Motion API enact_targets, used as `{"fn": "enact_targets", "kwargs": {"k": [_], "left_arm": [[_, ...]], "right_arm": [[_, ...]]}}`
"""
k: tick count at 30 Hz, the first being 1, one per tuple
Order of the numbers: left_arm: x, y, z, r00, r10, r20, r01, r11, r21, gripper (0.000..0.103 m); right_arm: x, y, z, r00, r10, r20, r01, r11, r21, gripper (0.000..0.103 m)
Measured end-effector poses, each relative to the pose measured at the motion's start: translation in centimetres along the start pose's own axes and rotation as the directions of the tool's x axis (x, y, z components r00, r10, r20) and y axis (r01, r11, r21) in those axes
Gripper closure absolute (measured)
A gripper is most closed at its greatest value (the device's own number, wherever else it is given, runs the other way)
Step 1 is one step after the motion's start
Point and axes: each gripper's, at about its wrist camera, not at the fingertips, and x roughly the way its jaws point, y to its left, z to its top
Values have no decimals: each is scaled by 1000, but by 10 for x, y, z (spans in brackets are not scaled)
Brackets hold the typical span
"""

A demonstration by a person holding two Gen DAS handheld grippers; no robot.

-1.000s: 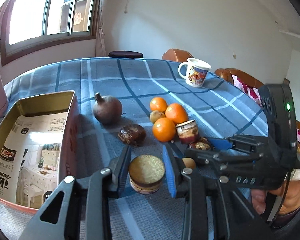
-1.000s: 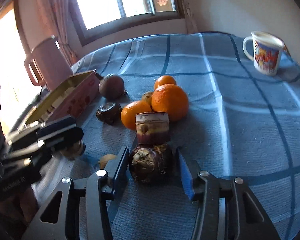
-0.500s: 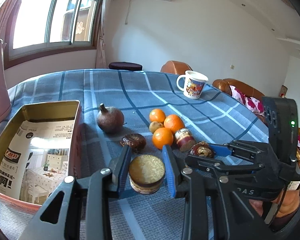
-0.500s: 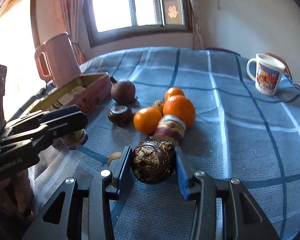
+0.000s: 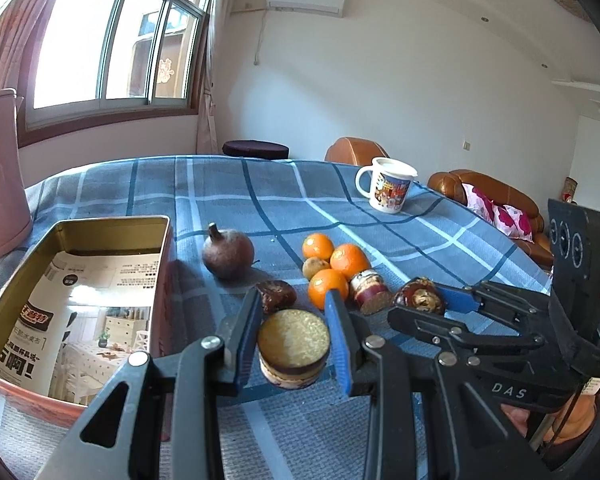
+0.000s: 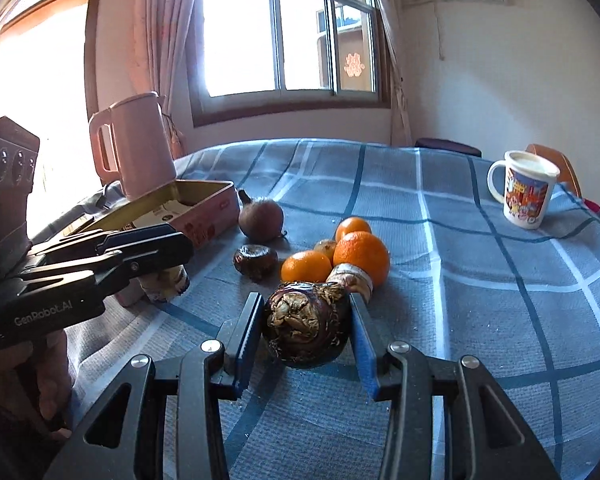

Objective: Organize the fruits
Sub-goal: 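Close the right tool on the dark round fruit and lift it, then carry the cake and the dark fruit toward the open tin box with both tools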

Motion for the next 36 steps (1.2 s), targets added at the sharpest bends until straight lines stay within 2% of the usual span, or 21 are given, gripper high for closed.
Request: {"fn": "enact_targets", "kwargs": {"k": [15, 36], "left_arm": [[-8, -3, -1, 999, 13, 47, -14, 1000, 17, 69], [-15, -8, -2, 996, 28, 86, -31, 999, 37, 69]], "right_arm": [[-14, 3, -3, 997, -2, 82, 4, 1000, -19, 59], [-22, 4, -5, 991, -7, 136, 11, 1000, -28, 59]]}}
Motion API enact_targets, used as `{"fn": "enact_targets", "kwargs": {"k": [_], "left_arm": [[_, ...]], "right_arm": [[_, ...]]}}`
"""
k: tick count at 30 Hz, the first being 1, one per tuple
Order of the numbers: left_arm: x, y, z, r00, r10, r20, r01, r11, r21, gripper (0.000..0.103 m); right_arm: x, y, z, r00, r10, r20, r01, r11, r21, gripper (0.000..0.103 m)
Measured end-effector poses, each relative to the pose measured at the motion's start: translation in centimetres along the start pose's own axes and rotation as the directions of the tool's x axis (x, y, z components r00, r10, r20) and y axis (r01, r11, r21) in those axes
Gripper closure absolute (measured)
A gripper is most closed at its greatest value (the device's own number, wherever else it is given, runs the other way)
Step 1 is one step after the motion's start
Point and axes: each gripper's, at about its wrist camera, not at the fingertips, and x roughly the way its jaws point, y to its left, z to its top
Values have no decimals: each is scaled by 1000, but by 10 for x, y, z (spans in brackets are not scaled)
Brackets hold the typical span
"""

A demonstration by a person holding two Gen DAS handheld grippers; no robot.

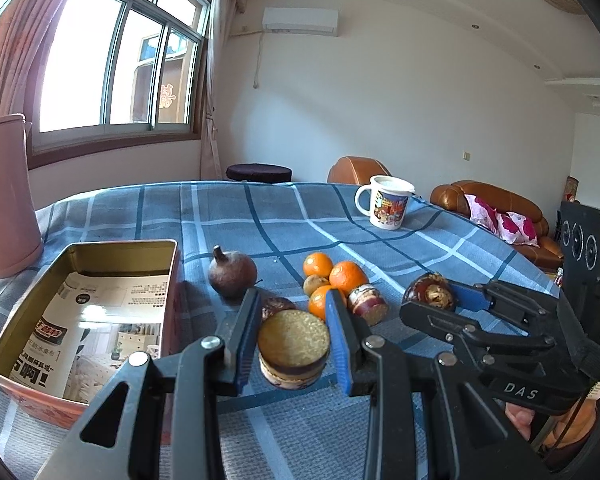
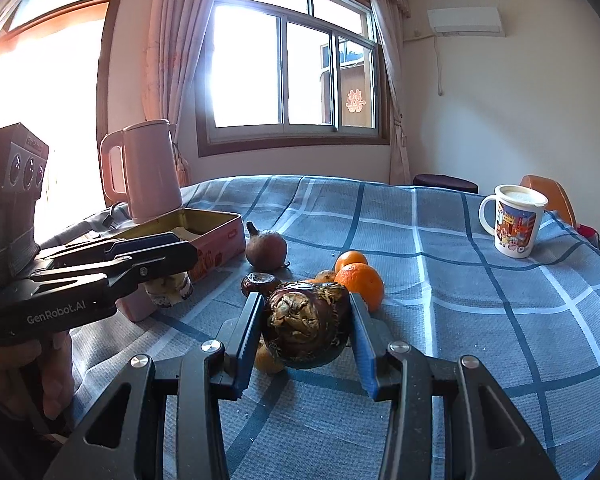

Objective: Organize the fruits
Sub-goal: 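Carry the cake and the dark fruit toward the open tin box with both tools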

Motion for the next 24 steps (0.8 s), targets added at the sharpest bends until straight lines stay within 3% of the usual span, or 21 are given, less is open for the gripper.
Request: {"fn": "enact_targets", "kwargs": {"k": [24], "left_arm": [[-11, -15, -4, 997, 48, 67, -53, 996, 75, 69]], "right_arm": [[-12, 4, -2, 996, -6, 84, 9, 999, -34, 59]]}}
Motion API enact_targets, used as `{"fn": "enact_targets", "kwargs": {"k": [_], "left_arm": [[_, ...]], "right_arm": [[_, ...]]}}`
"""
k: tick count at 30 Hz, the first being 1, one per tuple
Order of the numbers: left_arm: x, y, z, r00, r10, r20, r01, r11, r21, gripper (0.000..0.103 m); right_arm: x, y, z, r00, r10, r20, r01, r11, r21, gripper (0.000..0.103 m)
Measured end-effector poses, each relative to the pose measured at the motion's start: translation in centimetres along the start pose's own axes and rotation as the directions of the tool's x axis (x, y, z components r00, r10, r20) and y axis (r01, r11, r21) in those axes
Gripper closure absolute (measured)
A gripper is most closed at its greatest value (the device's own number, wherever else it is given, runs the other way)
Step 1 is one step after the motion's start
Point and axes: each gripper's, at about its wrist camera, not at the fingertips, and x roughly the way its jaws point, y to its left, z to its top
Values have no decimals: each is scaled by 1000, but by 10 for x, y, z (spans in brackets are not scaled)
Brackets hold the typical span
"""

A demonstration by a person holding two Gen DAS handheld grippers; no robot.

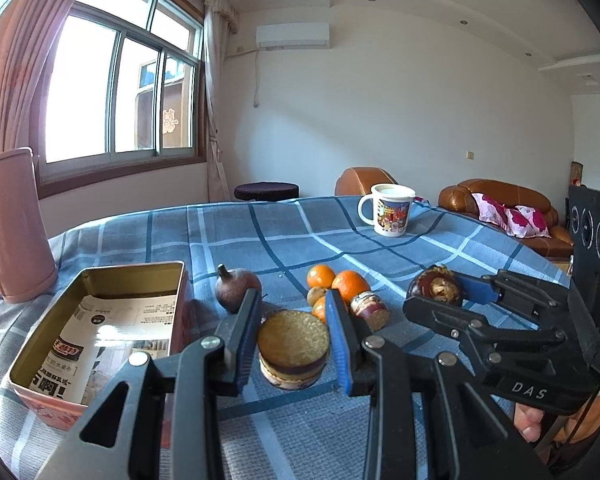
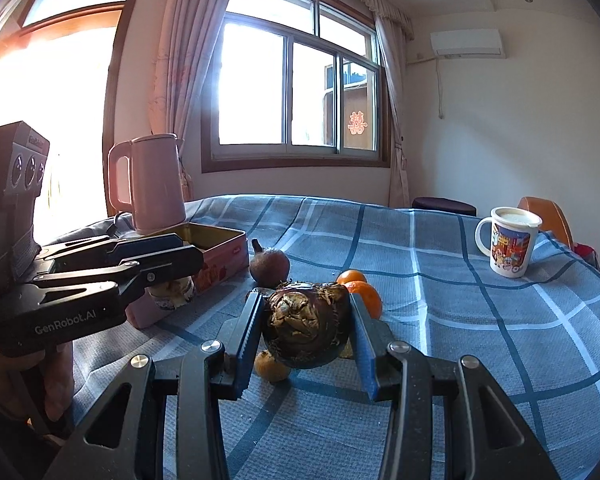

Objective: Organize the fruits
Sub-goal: 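Carry the cake and the dark fruit toward the open tin box with both tools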

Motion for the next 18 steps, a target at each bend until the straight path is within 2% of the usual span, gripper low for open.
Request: {"fn": "enact_targets", "kwargs": {"k": [18], "left_arm": [[-3, -3, 3, 1000, 6, 24, -7, 1000, 13, 69]], "right_arm": [[-7, 2, -1, 999, 1, 38, -1, 1000, -3, 59]]}}
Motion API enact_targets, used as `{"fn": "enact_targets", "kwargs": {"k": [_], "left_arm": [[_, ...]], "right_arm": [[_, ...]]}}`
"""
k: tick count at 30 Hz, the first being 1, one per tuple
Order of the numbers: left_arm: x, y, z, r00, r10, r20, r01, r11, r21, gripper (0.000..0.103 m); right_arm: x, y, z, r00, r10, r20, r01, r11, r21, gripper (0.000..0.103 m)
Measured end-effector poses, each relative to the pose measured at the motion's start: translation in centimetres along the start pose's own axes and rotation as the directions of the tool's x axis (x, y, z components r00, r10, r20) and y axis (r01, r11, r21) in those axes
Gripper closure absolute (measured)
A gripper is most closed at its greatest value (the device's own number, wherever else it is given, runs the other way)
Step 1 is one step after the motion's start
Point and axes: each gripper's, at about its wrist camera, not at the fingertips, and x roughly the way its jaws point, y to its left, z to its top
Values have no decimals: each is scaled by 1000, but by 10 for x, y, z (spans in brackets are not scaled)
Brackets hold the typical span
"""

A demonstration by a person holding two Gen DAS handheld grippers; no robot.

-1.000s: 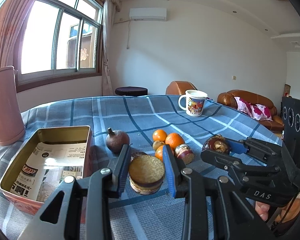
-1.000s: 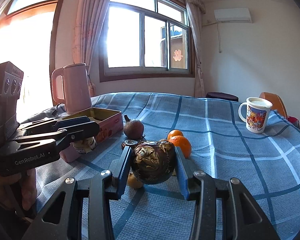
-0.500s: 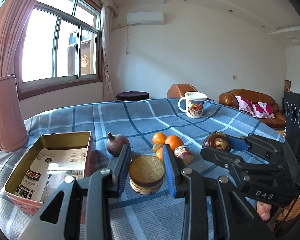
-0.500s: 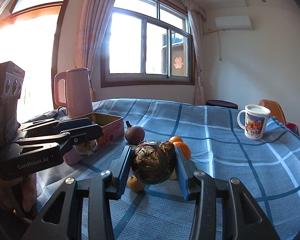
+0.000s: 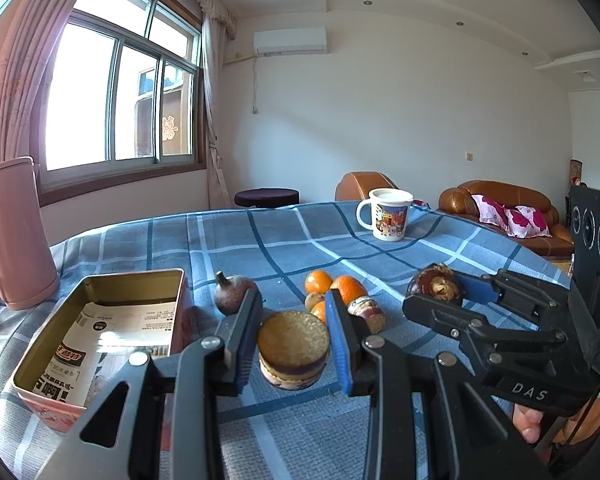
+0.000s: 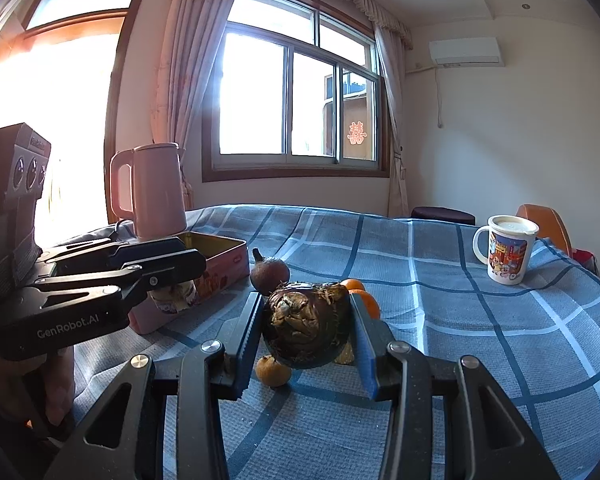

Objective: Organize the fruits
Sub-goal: 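Carry the cake and the dark fruit toward the open tin box with both tools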

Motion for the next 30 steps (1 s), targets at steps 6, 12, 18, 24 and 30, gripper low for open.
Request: {"fn": "enact_targets", "kwargs": {"k": [6, 12, 18, 24, 30], "left_arm": [[-5, 0, 3, 1000, 1, 13, -1, 1000, 2, 69], [-4, 3, 8, 1000, 4, 15, -4, 1000, -3, 69], [-6, 9, 11, 1000, 13, 14, -12, 1000, -13, 69], [-10, 18, 16, 999, 30, 19, -29, 999, -30, 69], [-9, 30, 18, 999, 51, 11, -50, 998, -45, 69]], "right_arm": [[0, -2, 0, 1000, 6, 1, -6, 1000, 5, 59], [3, 0, 3, 1000, 23, -9, -23, 1000, 9, 59], [7, 9, 11, 998, 55, -19, -55, 998, -6, 59], [13, 18, 24, 996, 88, -23, -88, 996, -19, 59], [23, 30, 37, 993, 116, -33, -117, 992, -43, 59]]}}
